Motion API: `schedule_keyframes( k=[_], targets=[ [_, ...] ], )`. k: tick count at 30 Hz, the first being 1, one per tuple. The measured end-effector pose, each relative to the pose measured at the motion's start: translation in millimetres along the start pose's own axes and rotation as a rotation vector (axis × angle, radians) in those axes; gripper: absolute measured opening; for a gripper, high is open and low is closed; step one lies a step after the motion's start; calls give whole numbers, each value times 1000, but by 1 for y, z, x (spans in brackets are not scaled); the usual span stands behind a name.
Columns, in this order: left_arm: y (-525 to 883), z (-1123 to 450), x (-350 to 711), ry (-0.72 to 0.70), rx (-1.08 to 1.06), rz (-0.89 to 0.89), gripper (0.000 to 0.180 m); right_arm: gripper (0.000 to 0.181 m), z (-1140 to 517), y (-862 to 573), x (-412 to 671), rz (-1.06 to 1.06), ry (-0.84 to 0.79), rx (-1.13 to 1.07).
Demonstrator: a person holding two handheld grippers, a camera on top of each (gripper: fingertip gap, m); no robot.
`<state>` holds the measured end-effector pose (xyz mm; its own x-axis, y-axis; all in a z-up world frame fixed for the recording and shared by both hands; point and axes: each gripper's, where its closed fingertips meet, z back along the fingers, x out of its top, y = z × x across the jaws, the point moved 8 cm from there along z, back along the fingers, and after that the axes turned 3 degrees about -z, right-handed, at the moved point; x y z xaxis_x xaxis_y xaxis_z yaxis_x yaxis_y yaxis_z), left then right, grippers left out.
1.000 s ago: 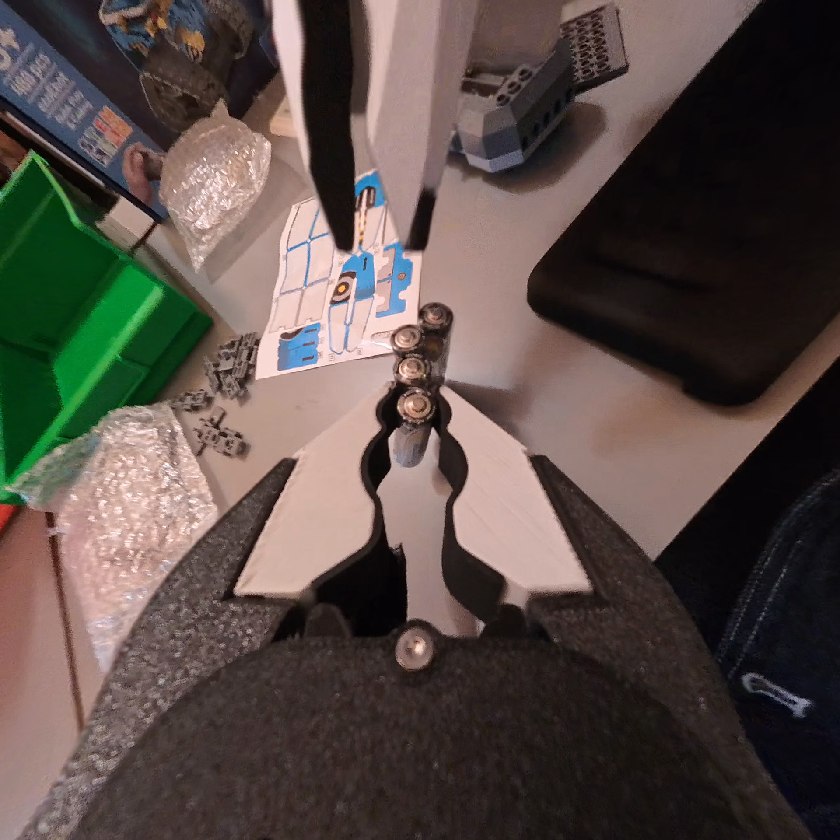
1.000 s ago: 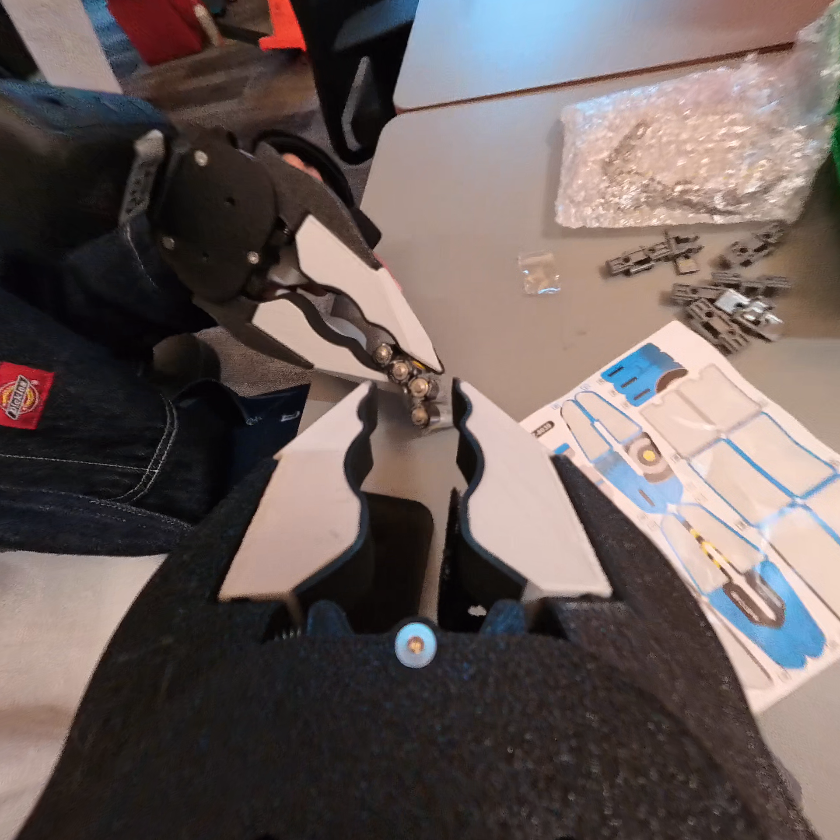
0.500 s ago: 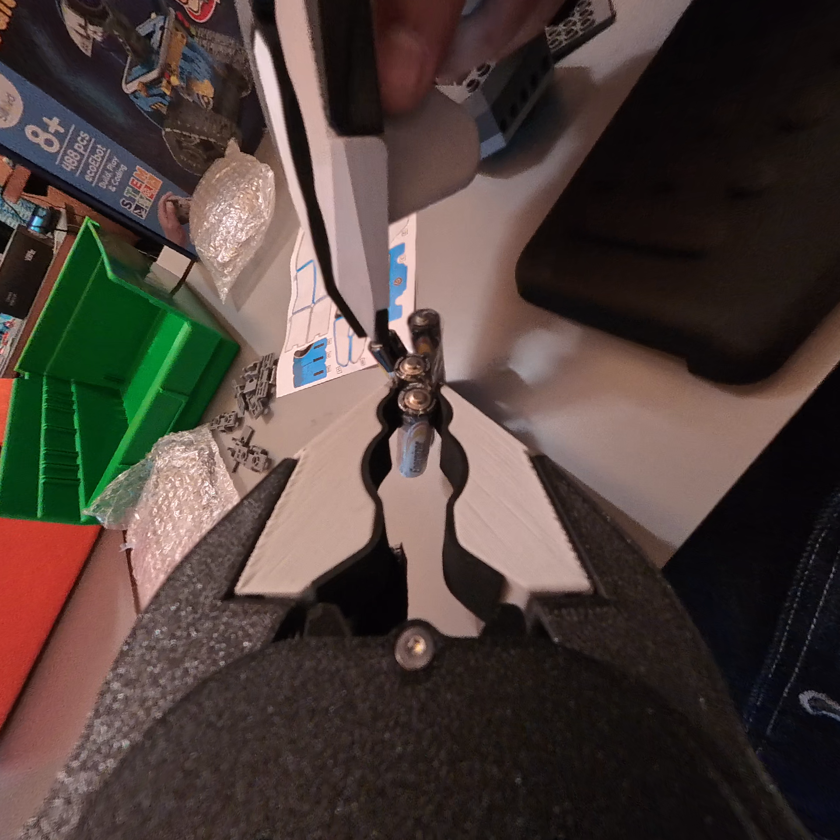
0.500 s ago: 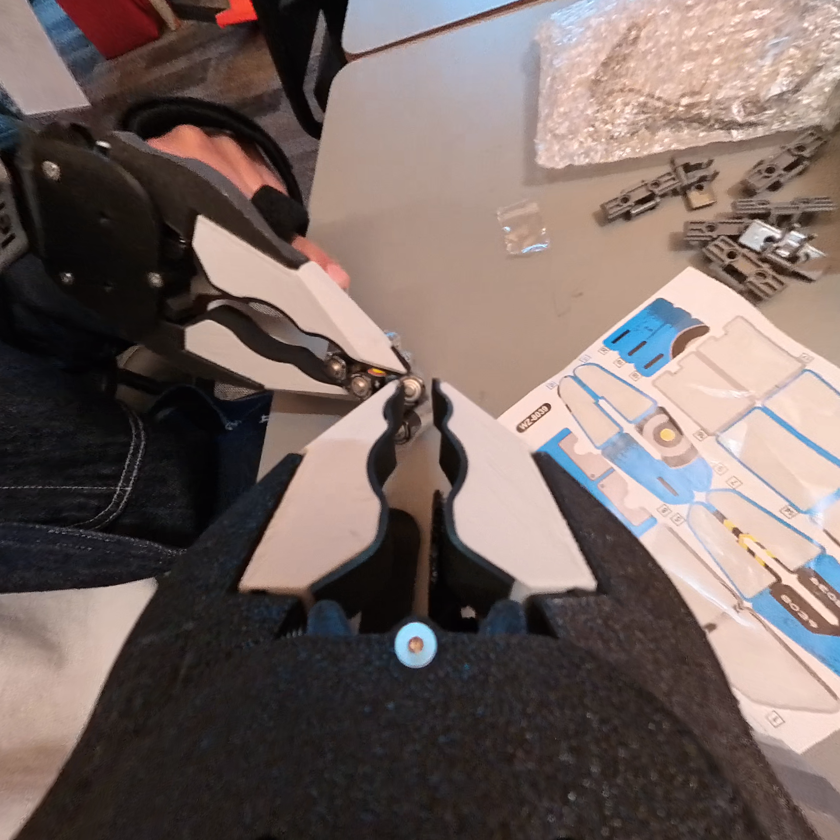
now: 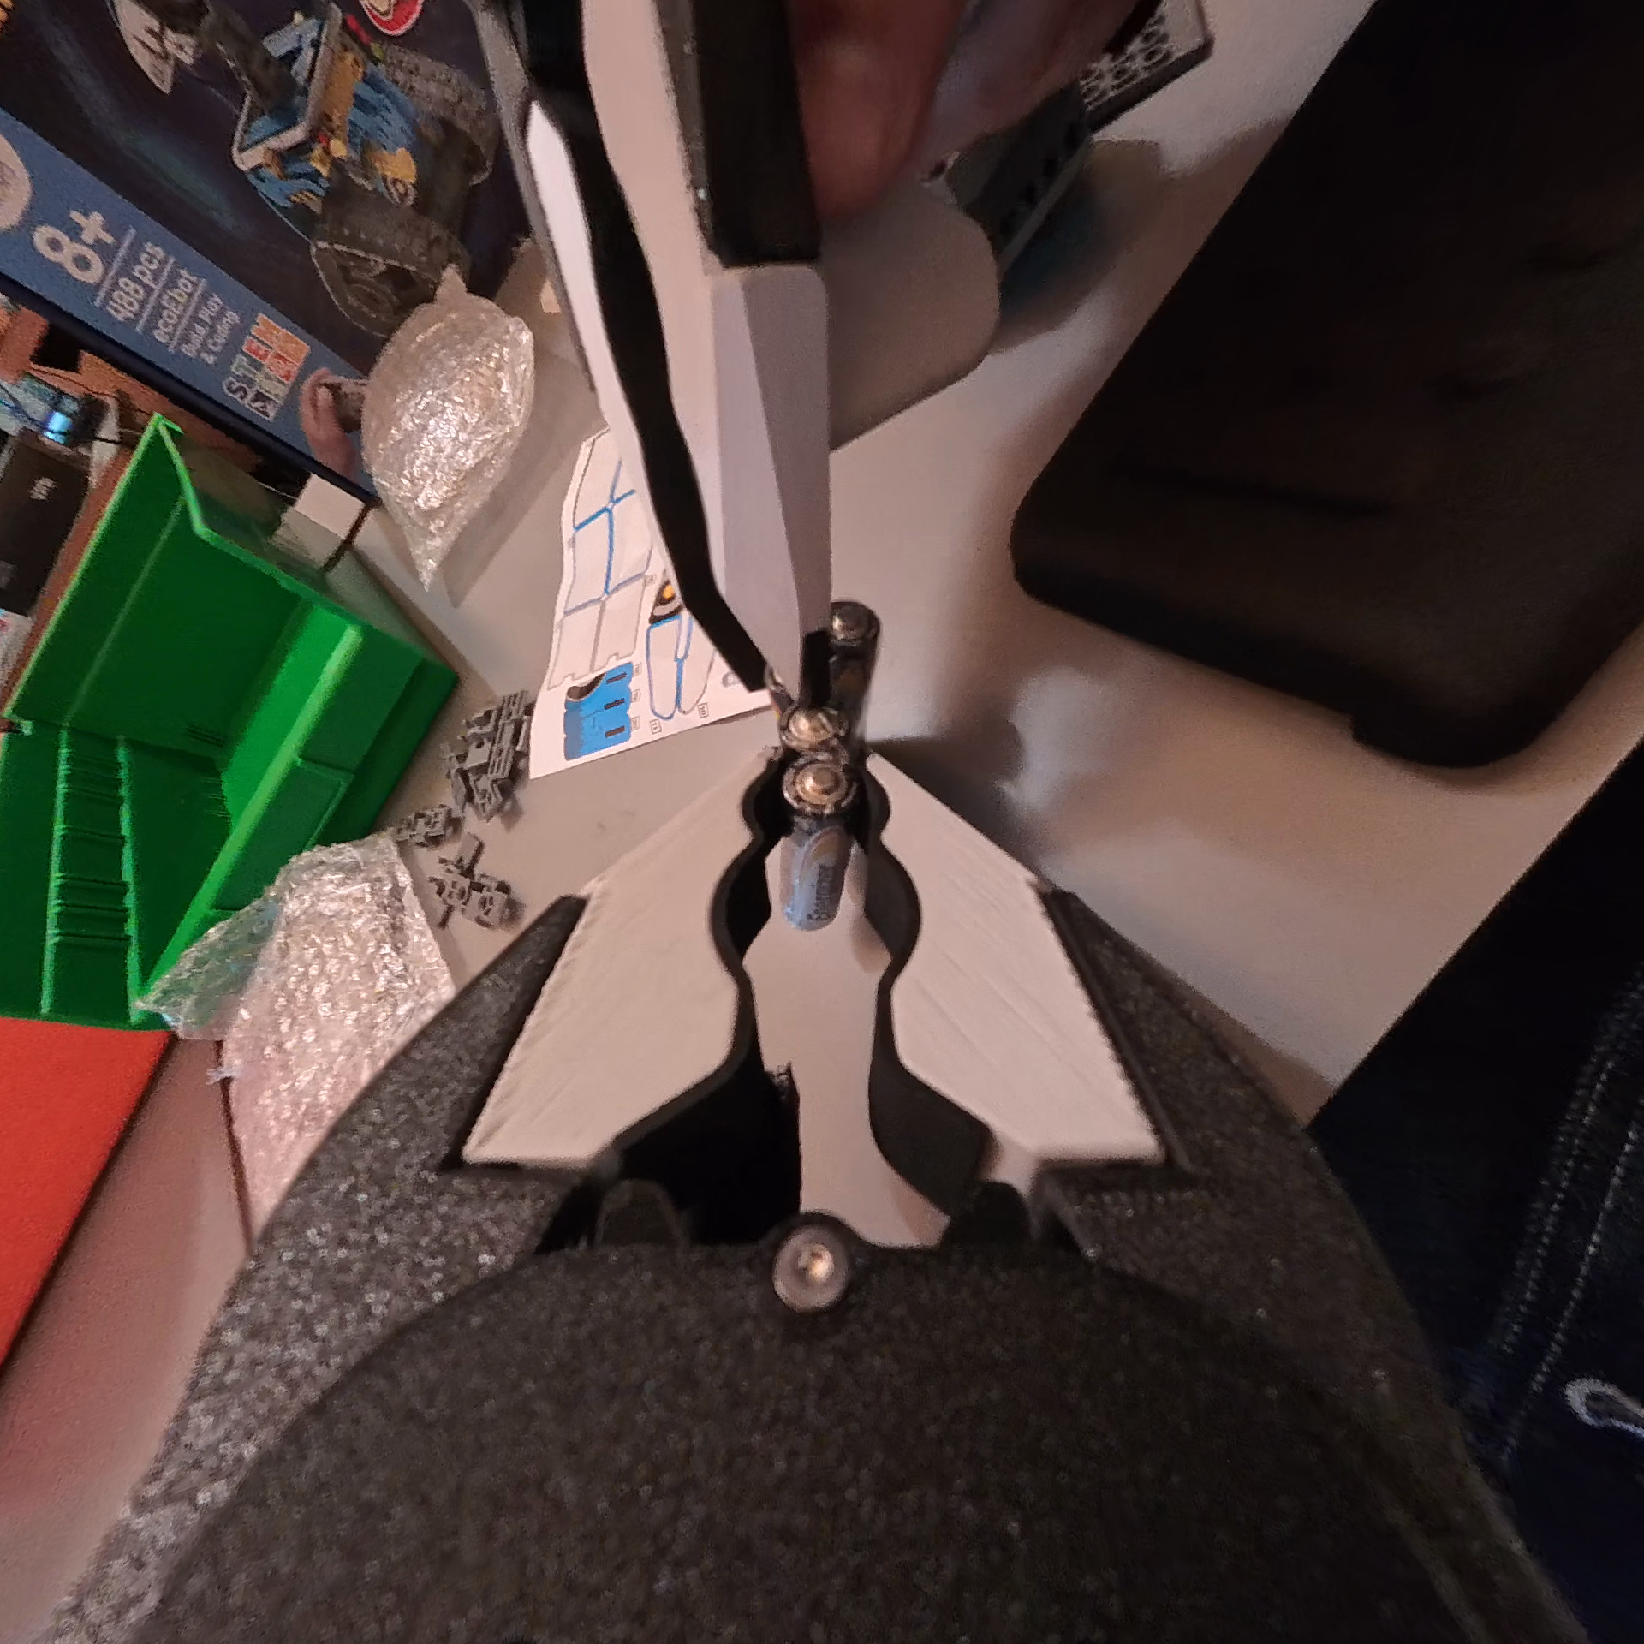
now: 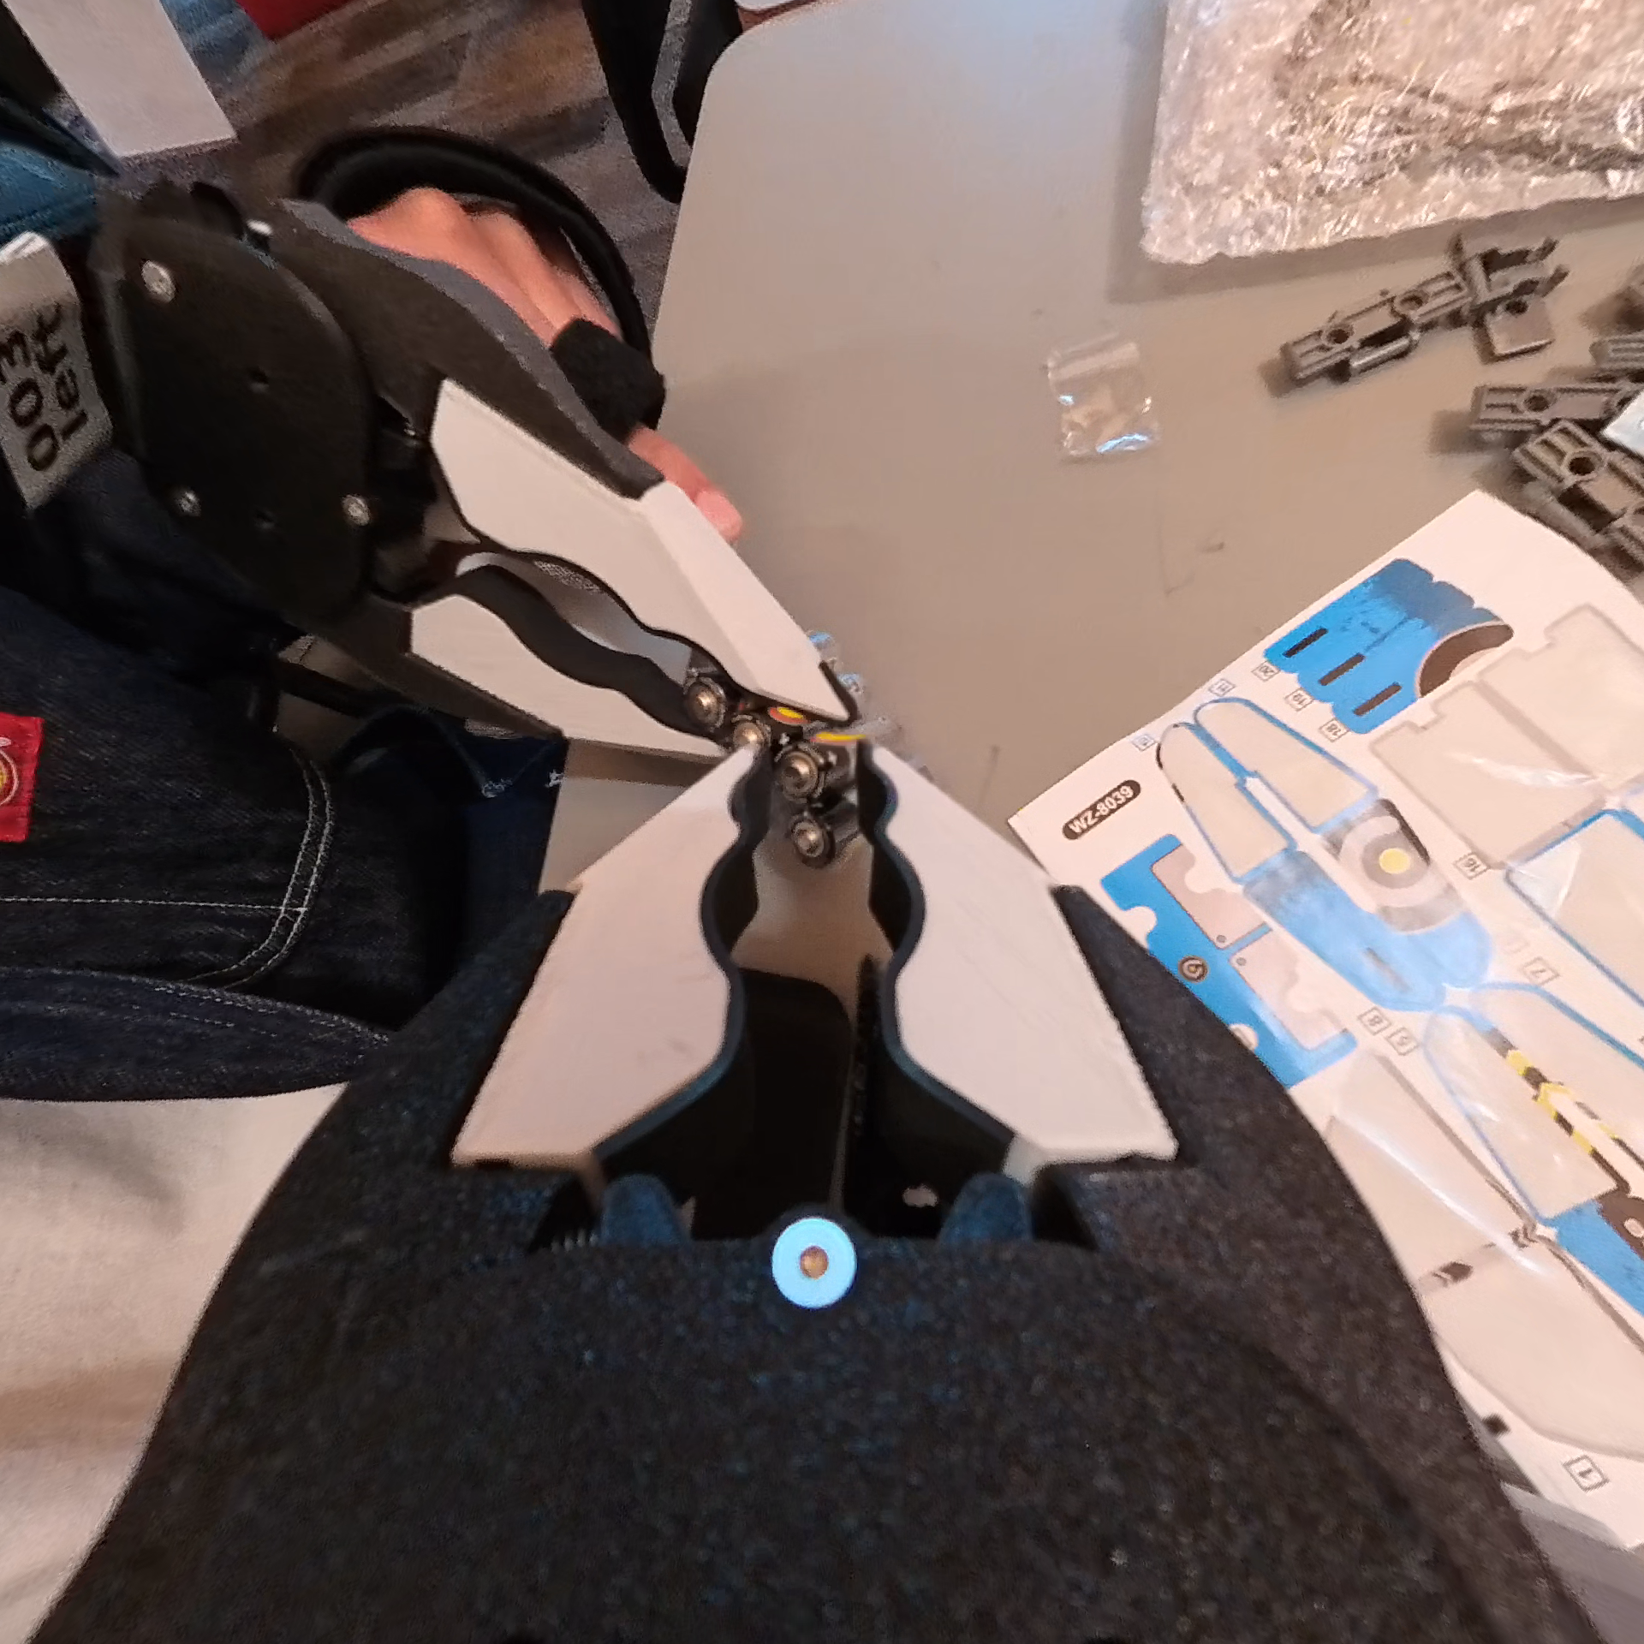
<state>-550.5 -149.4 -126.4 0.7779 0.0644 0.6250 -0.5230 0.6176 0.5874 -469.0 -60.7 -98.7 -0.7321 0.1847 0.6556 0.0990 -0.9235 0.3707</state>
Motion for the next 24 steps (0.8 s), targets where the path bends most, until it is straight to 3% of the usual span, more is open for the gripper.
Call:
schedule_keyframes(
  k=[1,9,19,24],
  targets=[
    [-1,0,0,-5,10,-18,12,20,0,-2,-1,-5,4,-1],
    [-7,-1,-2,45,92,-201,12,22,-2,-3,2,34,8,-42],
    [-9,0,-3,62,113,-252,12,14,3,-5,6,94,-8,-102],
    [-7,-3,-5,55,72,-142,12,13,-2,8,3,234,45,-151]
  ],
)
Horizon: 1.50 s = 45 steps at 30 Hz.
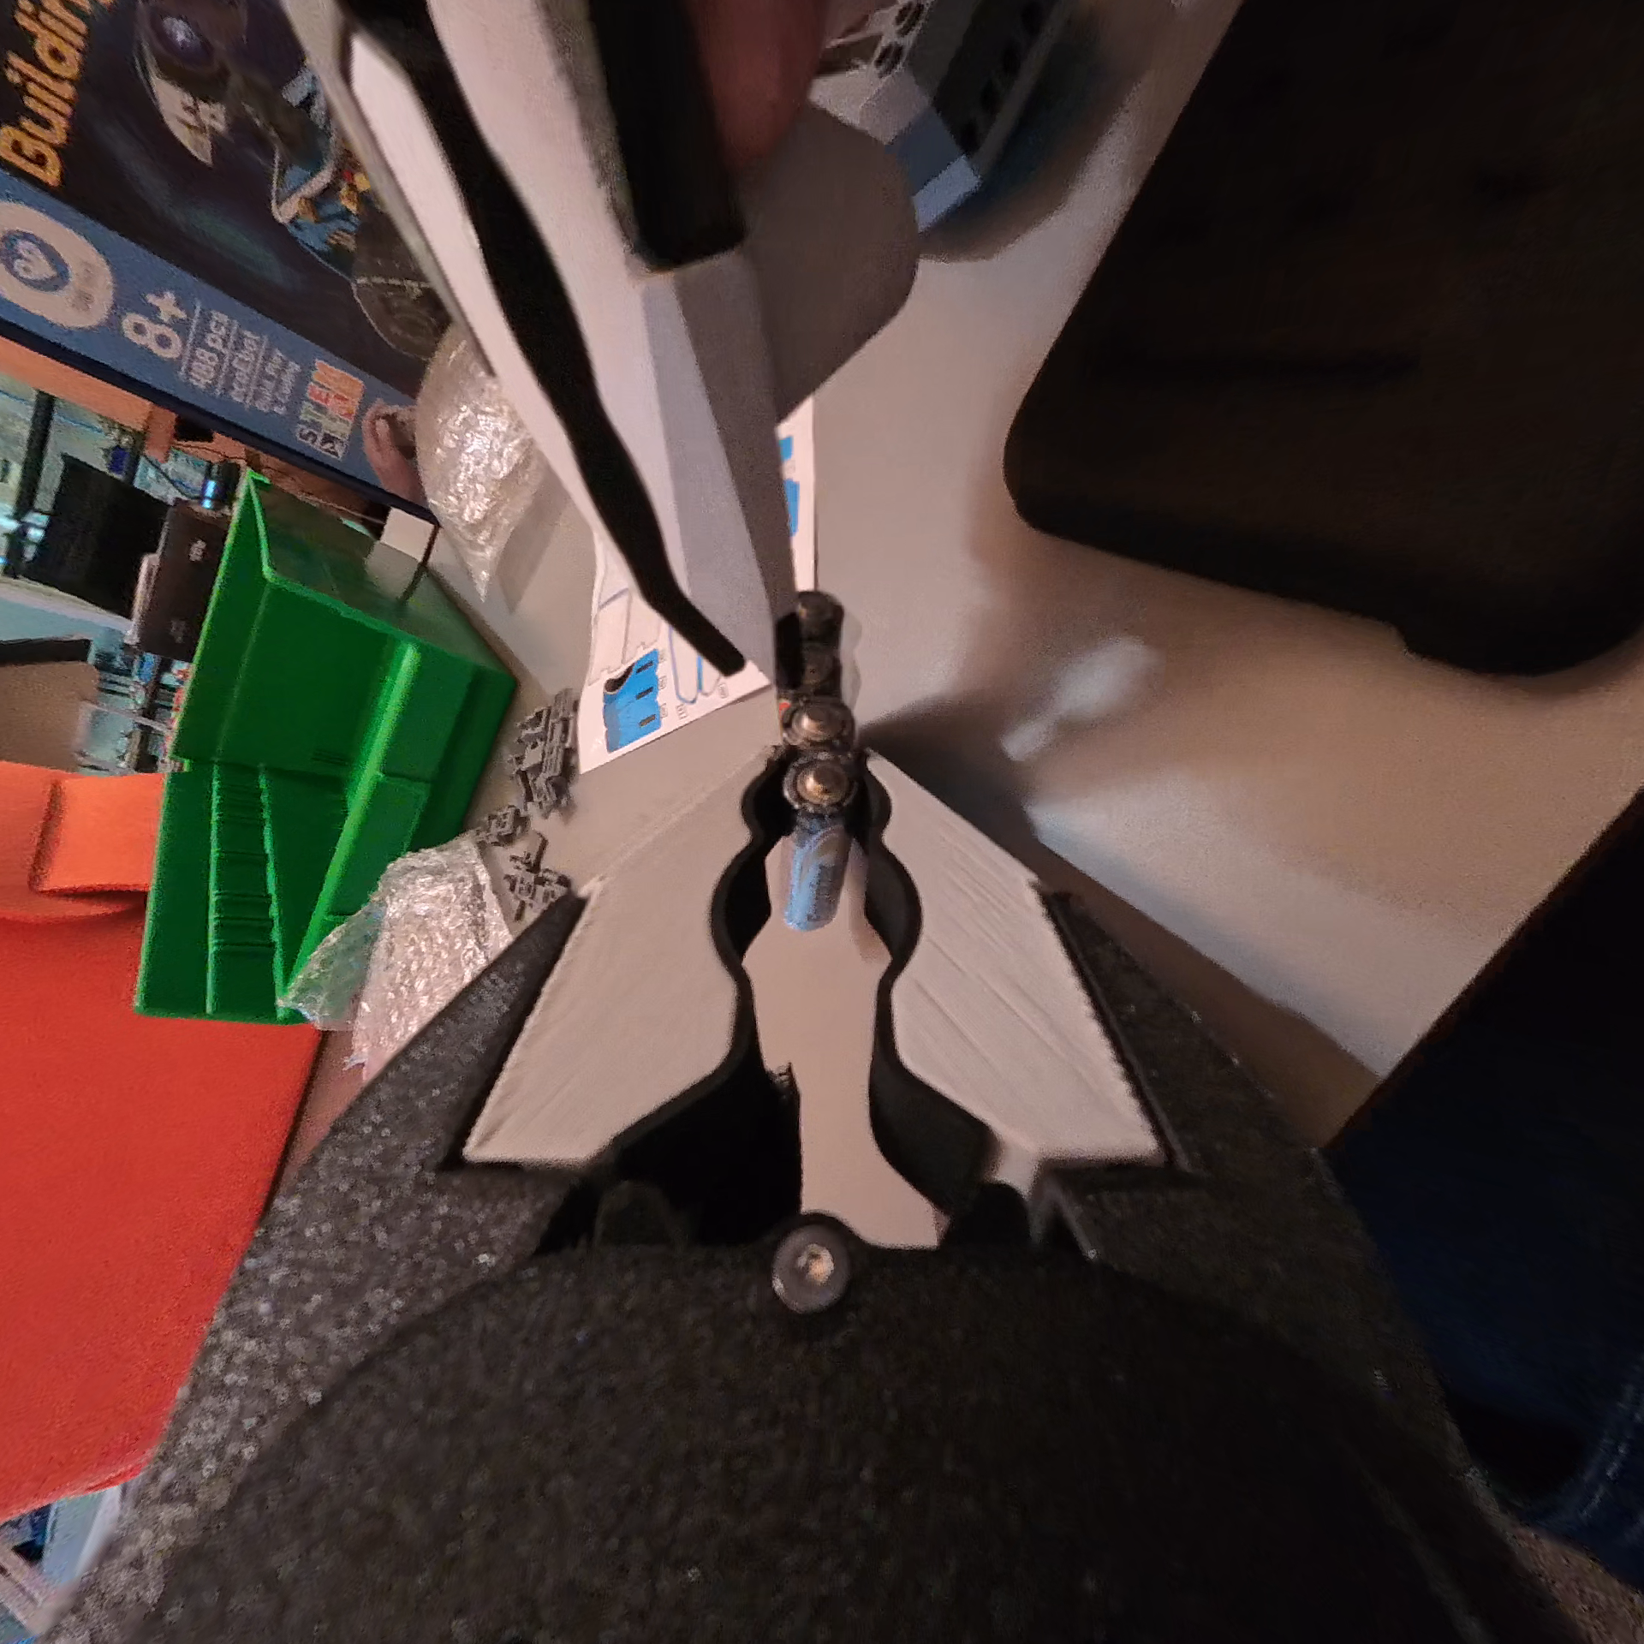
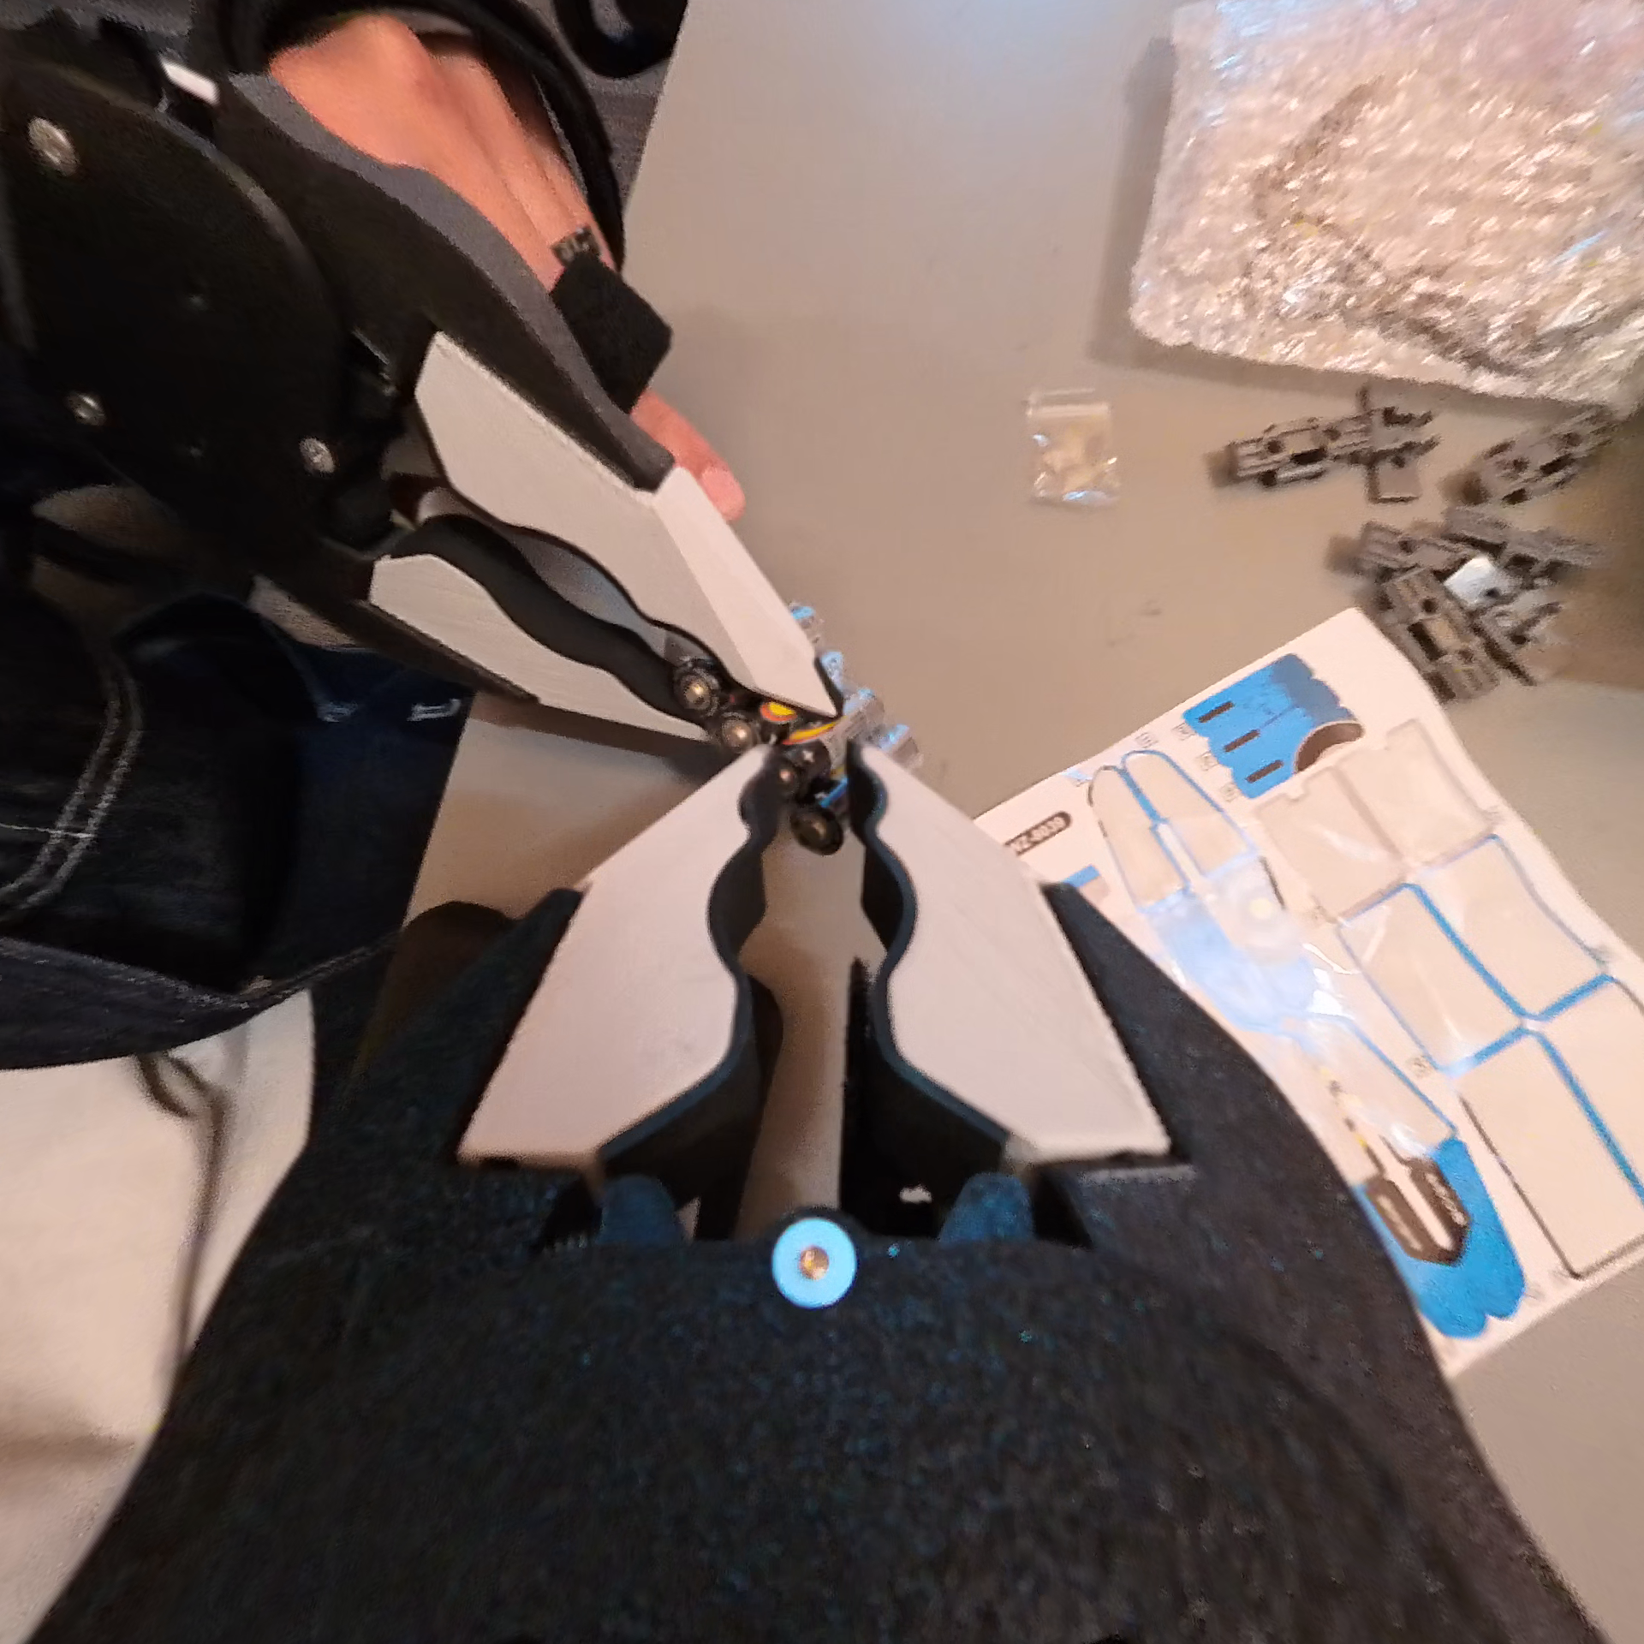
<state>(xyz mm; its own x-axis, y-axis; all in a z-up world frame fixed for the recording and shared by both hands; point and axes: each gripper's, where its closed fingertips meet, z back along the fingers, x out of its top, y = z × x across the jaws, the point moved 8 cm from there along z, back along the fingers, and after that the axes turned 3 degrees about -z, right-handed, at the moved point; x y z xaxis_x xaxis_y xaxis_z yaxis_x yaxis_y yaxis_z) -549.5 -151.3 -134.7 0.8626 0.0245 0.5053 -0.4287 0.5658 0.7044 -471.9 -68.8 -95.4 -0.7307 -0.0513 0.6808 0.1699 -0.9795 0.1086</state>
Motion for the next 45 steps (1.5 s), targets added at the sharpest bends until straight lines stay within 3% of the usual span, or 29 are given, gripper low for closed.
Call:
schedule_keyframes(
  k=[5,10,15,17,19,21,23,26,28,34,40,42,45],
  targets=[
    [-2,0,3,-4,46,-53,12,20,4,-1,-1,-112,-23,72],
    [-2,2,6,-19,124,-87,13,20,-1,3,-6,-67,3,68],
    [11,10,2,-116,70,192,12,33,1,12,-2,71,-43,2],
    [18,12,2,-179,21,343,12,16,1,10,-2,150,-38,-112],
    [24,13,1,-219,-51,475,12,13,4,14,0,268,-69,-198],
    [27,15,2,-233,-38,495,12,13,8,13,5,227,-109,-223],
    [25,15,5,-218,34,433,12,13,11,6,8,80,-158,-176],
    [17,8,11,-66,190,187,12,13,4,-4,3,-254,-202,-108],
    [11,2,11,-21,199,145,12,13,-2,-7,-3,-334,-175,-111],
    [15,1,2,-58,87,252,13,15,-4,2,-6,-234,-99,-166],
    [13,0,-21,116,87,122,13,24,18,15,-20,-156,-100,-215],
    [15,3,-25,116,35,176,14,23,30,18,-29,-151,-136,-236],
    [15,4,-23,57,-117,408,37,16,46,19,-46,-215,-213,-243]
  ],
)
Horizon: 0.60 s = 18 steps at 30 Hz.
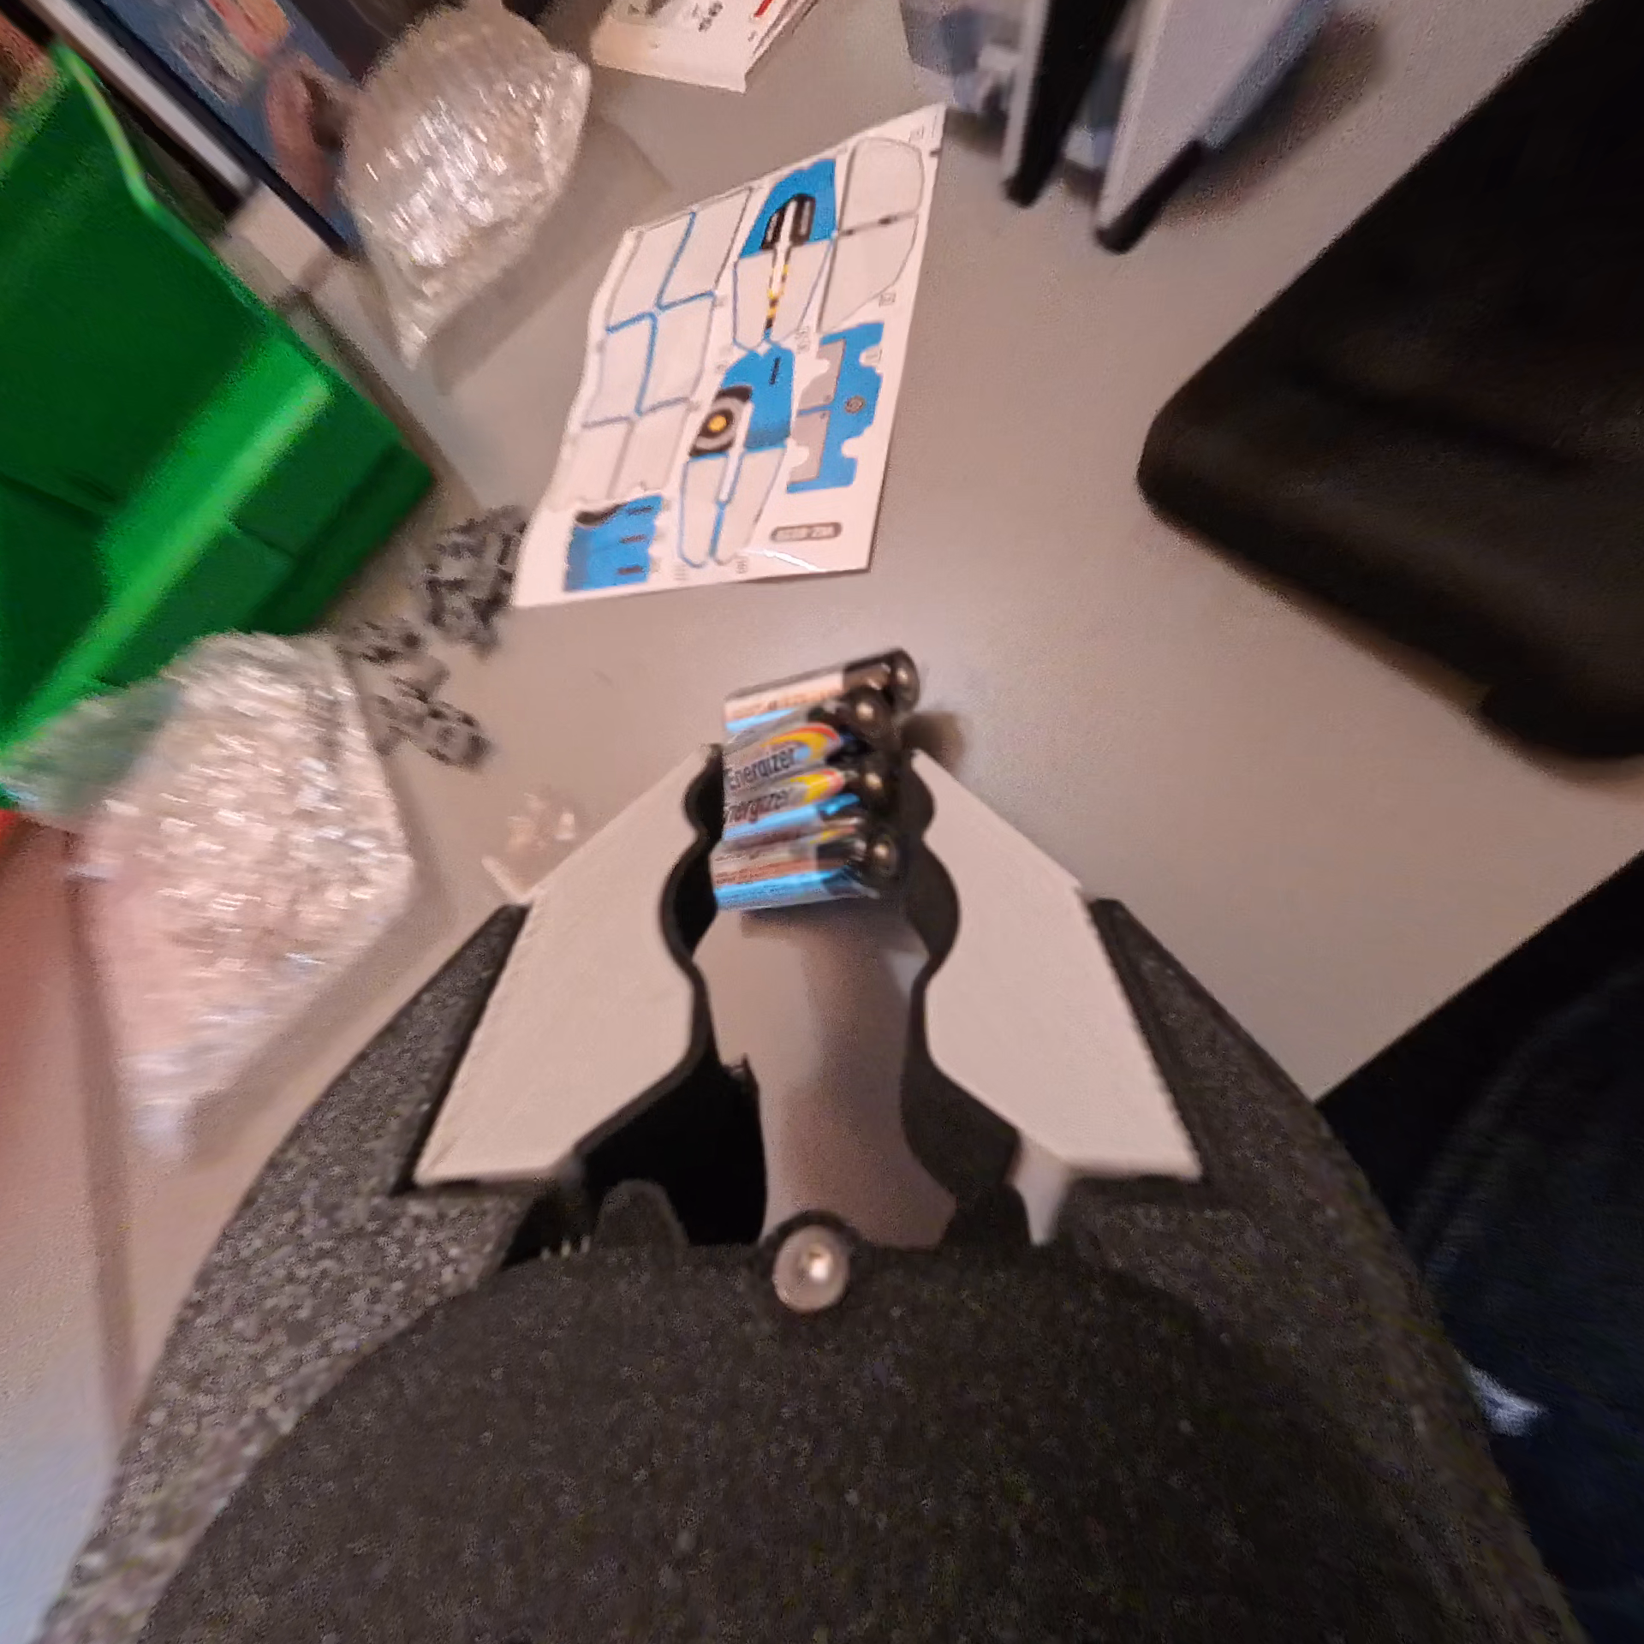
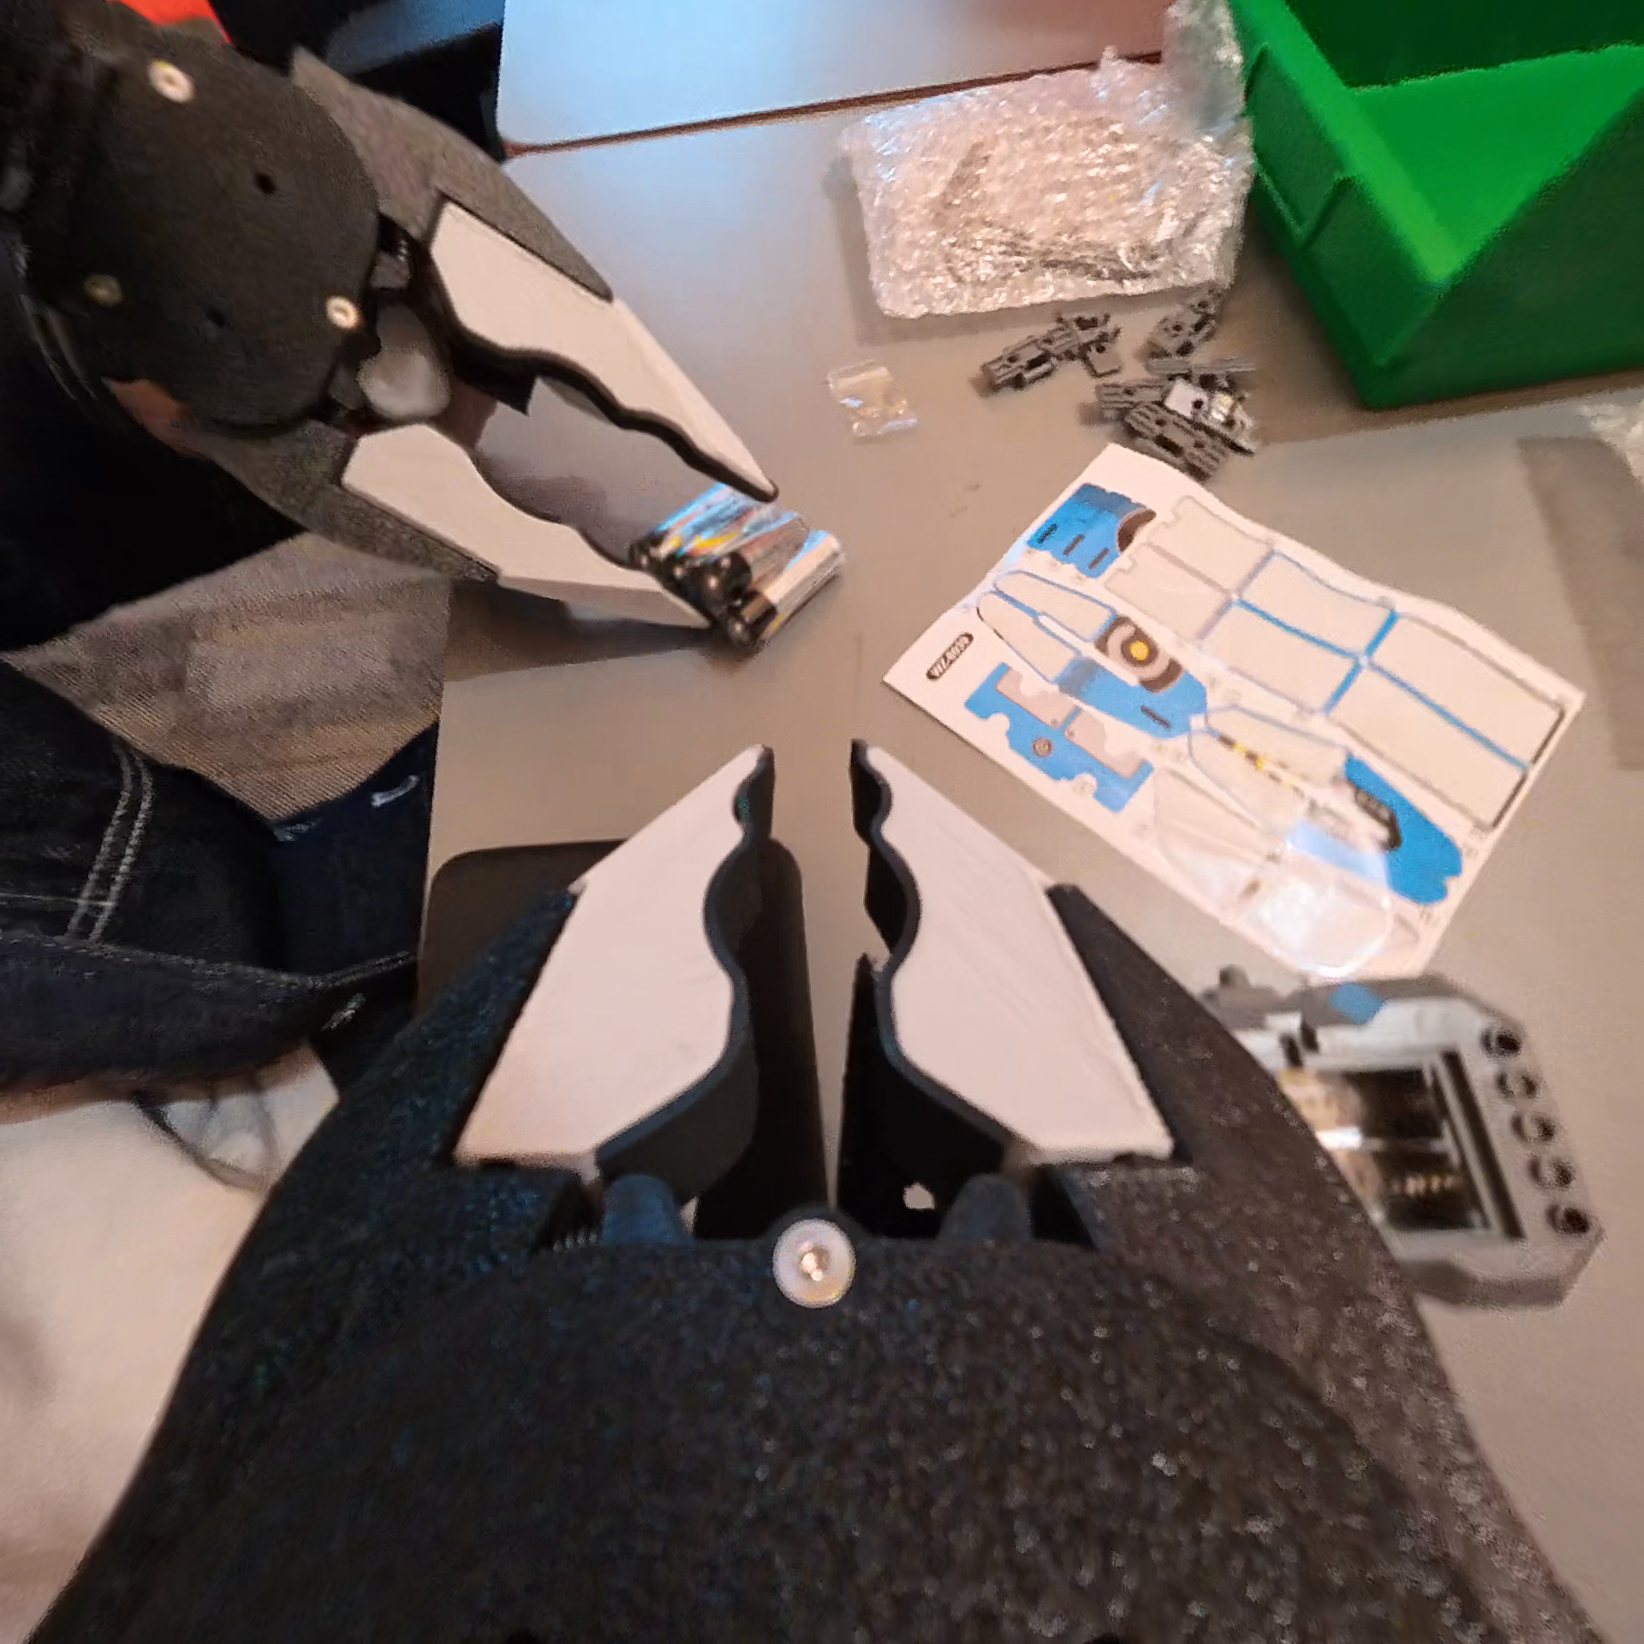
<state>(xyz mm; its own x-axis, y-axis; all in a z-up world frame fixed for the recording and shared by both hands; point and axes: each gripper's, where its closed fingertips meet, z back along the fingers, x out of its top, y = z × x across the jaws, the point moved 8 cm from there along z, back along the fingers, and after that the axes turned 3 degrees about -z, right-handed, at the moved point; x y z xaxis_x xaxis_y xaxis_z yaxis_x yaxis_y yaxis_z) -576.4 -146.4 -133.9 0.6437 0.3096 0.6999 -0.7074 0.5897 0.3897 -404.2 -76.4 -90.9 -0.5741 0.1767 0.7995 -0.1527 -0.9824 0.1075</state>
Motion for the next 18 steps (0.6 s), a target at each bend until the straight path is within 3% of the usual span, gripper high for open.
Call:
schedule_keyframes(
  k=[2,4,7,11,14,18],
  targets=[
    [2,0,0,-14,-77,136,45,16,12,-4,-8,-77,-42,20],
    [11,9,7,-131,-166,304,53,16,25,-6,-14,-132,-88,42],
    [57,16,-1,-179,-93,587,47,15,43,-9,-21,-149,-138,18],
    [84,-7,-20,79,106,478,47,15,53,-12,-32,-131,-181,-25],
    [84,-24,-25,165,89,492,38,14,57,-11,-37,-129,-190,-21],
    [83,-31,-25,181,69,533,0,14,63,-10,-38,-120,-213,-14]
  ],
)
